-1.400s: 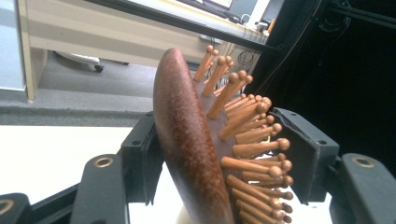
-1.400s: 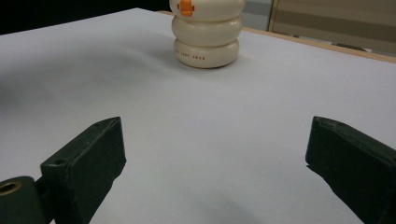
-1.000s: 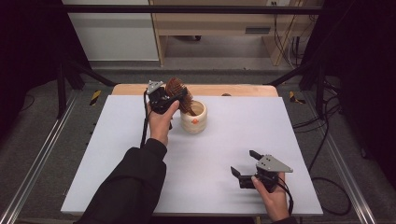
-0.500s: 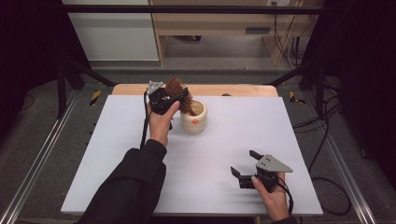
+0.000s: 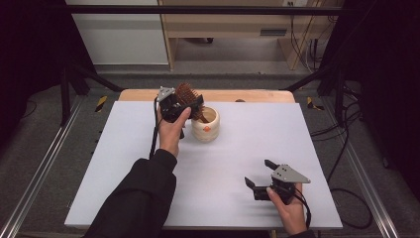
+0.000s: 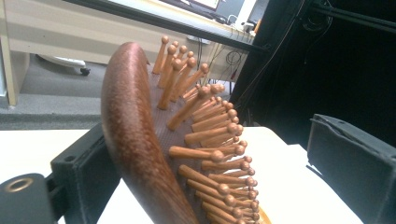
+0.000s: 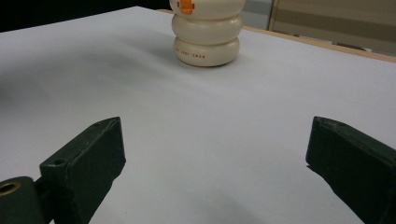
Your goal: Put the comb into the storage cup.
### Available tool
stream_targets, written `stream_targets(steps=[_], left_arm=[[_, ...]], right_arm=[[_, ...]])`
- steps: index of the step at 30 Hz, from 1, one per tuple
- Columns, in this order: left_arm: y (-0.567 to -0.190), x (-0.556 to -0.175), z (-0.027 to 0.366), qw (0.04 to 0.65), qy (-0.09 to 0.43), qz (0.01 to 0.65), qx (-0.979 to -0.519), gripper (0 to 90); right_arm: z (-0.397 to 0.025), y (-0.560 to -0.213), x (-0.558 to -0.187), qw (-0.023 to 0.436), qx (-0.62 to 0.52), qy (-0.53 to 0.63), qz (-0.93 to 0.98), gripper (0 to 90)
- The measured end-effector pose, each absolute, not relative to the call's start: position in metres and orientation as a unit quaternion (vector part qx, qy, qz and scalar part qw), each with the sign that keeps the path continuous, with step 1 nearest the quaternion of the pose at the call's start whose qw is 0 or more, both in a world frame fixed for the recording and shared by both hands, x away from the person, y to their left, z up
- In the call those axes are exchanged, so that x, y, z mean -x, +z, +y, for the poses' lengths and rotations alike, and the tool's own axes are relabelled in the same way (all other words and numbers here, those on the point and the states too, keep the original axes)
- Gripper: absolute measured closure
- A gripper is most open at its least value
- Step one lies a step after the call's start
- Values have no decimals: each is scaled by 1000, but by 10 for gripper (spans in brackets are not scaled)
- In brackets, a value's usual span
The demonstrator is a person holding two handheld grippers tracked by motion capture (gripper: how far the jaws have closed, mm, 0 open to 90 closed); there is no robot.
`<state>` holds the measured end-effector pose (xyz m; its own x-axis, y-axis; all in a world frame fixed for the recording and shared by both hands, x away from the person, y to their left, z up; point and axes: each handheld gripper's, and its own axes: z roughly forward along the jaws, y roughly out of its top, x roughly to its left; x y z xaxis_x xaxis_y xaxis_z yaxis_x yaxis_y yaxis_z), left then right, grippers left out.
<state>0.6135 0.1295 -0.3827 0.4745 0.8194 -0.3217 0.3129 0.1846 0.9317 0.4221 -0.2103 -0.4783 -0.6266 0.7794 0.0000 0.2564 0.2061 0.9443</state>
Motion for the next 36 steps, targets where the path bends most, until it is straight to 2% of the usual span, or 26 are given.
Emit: stream_targets(steps=[36], left_arm=[[-387, -610, 137, 599, 217, 476, -607, 29]], right_arm=[[-210, -479, -422, 250, -352, 521, 736, 47]])
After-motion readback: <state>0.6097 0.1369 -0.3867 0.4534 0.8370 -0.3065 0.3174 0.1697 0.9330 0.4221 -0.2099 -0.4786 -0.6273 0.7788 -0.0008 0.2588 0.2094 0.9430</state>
